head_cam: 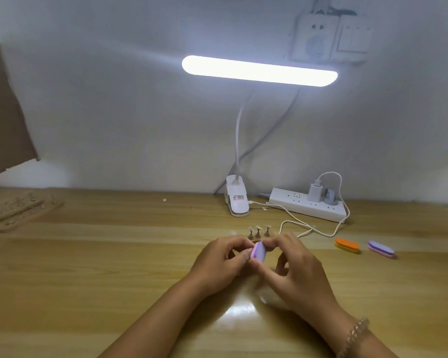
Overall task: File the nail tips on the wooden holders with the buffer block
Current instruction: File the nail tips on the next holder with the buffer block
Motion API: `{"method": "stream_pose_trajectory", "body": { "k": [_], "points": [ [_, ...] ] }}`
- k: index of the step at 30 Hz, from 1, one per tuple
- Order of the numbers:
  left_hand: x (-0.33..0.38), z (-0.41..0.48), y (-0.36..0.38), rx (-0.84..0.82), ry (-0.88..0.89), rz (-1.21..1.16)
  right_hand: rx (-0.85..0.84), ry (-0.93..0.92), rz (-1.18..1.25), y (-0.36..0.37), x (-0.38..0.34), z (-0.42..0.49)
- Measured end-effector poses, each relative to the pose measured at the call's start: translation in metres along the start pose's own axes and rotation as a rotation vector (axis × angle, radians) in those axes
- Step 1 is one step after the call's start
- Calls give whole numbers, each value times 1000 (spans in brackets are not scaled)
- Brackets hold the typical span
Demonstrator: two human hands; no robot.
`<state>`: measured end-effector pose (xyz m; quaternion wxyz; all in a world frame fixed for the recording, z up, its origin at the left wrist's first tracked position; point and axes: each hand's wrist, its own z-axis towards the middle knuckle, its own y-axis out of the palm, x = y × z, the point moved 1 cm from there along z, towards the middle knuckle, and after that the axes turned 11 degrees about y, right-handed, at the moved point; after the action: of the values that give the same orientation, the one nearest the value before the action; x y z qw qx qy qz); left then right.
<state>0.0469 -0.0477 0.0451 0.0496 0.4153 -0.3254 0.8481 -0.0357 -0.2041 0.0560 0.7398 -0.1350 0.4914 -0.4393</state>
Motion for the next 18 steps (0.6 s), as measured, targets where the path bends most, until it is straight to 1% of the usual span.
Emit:
{"method": "stream_pose_trajectory", "body": {
  "k": [2, 6, 10, 11, 14, 15, 18],
  "points": [
    [-1, 0, -1, 1, -11, -6, -38, -24, 19, 2, -4, -4],
    [1, 1, -1, -7, -3, 6, -2, 84, 50, -1, 6, 8],
    [0, 1, -1, -14, 12, -12, -50, -20, 26, 1, 0, -1],
    [0, 1, -2, -10, 12, -16, -57, -14, 35, 2, -1, -1],
    [1, 1, -2, -11, 10, 0, -16, 90, 52, 0, 5, 7],
    [3, 0, -1, -14, 13, 5, -5, 92, 36, 0, 7, 8],
    [4, -1, -2, -12, 17, -10, -30, 8, 29, 2, 3, 1]
  ]
}}
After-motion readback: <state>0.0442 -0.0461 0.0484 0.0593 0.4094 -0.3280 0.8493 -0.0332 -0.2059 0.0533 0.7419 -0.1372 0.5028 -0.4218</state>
